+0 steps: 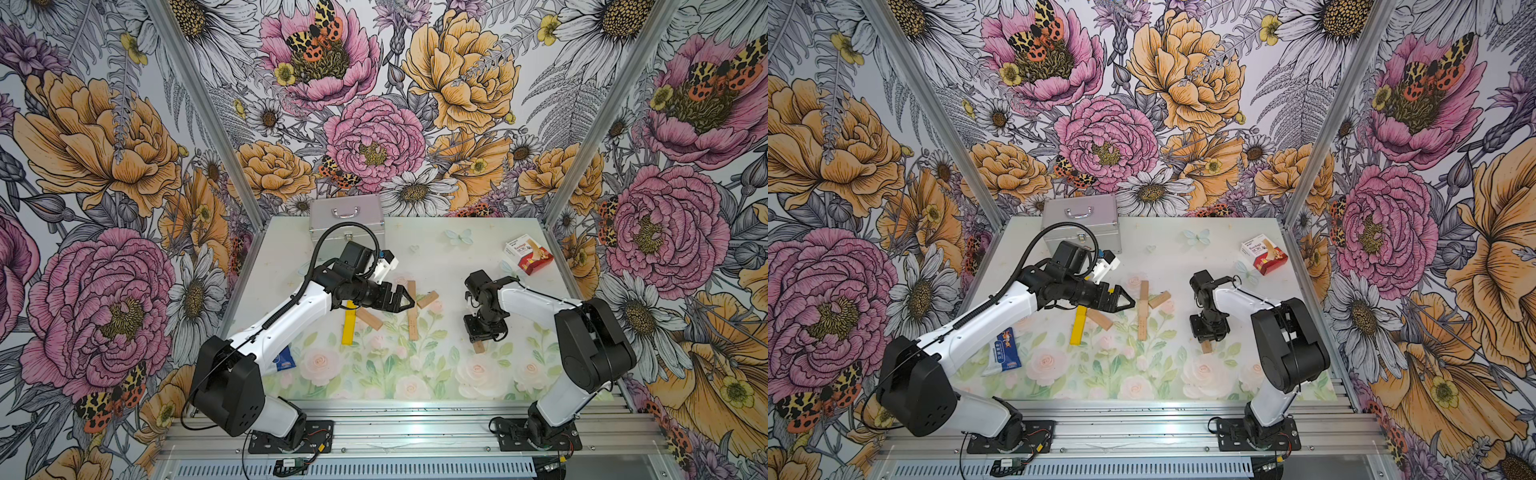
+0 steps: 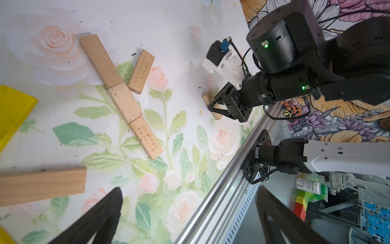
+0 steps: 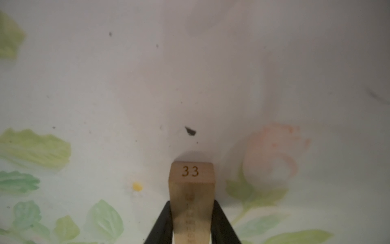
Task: Assemble the letter k with building blocks
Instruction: Pick up the building block from the center of the board.
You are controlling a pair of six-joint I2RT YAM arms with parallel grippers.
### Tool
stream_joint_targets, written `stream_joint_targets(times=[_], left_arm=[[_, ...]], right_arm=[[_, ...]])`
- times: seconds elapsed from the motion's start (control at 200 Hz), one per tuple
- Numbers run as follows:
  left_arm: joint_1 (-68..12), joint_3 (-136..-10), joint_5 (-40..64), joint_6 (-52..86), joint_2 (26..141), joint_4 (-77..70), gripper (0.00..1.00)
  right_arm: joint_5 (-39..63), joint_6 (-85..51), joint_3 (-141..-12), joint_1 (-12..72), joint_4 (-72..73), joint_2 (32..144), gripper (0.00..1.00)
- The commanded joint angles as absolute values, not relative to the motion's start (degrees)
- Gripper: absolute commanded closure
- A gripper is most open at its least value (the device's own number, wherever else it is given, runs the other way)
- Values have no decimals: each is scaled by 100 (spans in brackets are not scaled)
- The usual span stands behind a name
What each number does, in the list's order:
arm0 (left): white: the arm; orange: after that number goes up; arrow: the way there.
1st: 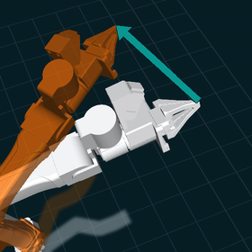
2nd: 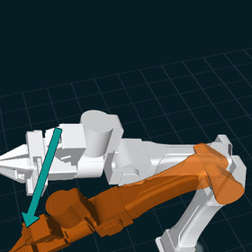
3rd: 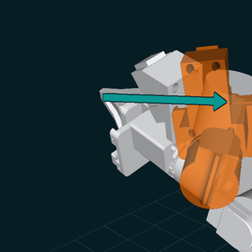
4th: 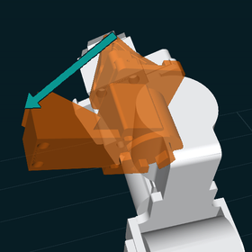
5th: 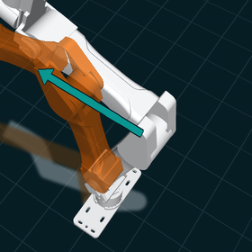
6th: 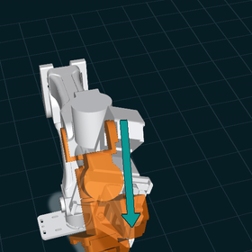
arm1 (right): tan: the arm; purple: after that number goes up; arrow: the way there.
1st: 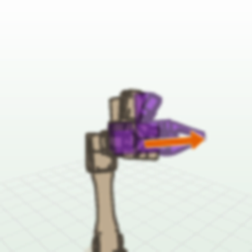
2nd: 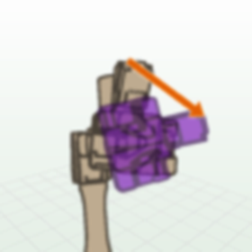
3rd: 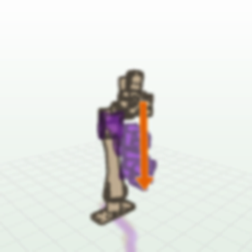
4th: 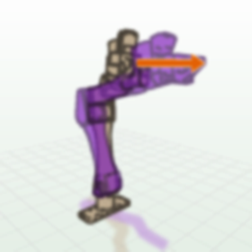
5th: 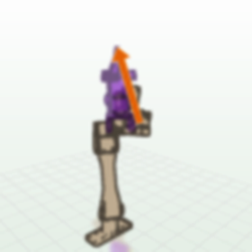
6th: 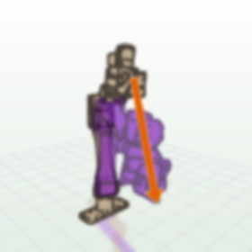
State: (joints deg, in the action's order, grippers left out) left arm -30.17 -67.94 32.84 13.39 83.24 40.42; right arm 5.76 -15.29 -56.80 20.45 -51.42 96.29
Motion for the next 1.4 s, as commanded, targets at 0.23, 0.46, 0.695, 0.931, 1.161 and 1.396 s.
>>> stream_joint_targets(times=[0.23, 0.46, 0.695, 0.931, 1.161, 1.396], left_arm=[[-2944, -6874, 3415, 1252, 8340, 3951, 1], [-2941, -6916, 3420, 1257, 8428, 3954, 1], [-2943, -6884, 3402, 1251, 8393, 3955, 1], [-2944, -7000, 3276, 1248, 8454, 3954, 1], [-2790, -6997, 3725, 1197, 8571, 3946, 1], [-2354, -6835, 4081, 1347, 8745, 3946, 1]], right_arm=[[567, -1411, -5888, 2094, -5063, 9525, 72], [581, -1400, -5907, 2093, -5063, 9549, 73], [642, -1398, -5935, 2109, -5063, 9583, 73], [536, -1269, -6133, 2310, -5063, 9547, 75], [271, -961, -6329, 2607, -5055, 9484, 76], [271, -698, -6595, 2751, -4993, 9567, 76]])
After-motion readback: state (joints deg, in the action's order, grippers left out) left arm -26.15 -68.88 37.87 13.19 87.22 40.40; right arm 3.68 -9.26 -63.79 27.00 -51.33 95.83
